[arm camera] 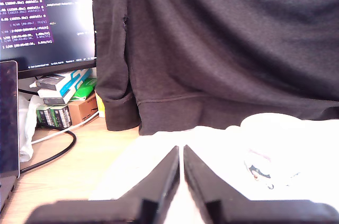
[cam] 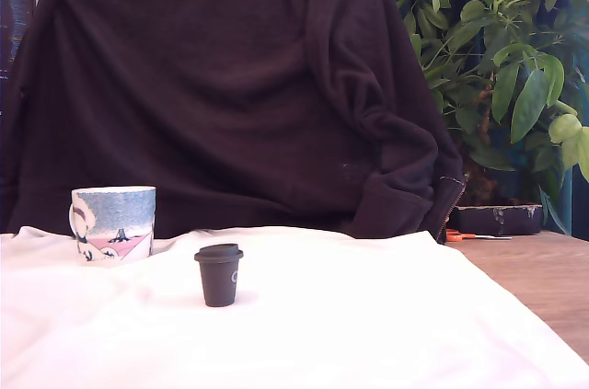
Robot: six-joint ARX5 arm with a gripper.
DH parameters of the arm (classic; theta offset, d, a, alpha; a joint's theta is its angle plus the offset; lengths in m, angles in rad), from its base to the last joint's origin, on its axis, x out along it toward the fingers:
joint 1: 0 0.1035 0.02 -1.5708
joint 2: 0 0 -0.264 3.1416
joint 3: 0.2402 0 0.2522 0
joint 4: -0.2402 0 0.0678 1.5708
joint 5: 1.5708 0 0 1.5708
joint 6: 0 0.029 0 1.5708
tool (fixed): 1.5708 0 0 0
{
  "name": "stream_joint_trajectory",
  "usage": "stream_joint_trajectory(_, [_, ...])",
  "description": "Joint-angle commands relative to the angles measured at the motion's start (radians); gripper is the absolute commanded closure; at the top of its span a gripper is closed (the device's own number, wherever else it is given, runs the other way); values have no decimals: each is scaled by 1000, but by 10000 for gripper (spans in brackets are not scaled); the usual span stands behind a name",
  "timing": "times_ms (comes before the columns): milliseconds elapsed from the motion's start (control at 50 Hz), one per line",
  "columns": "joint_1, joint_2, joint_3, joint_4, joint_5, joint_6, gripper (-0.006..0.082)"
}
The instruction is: Pick the grey coffee capsule and place it inside the blue coffee cup
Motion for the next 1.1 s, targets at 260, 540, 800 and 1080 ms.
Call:
stream_joint_trajectory(260, [-28, -11, -10, -15, 83, -264, 783])
stream_joint_trajectory(540, [-29, -11, -10, 322, 288, -483, 786])
stream_joint_trajectory(800, [-57, 50, -10, 342, 518, -565, 786])
stream_joint_trajectory(1080, [-195, 278, -9, 425, 678, -412, 786])
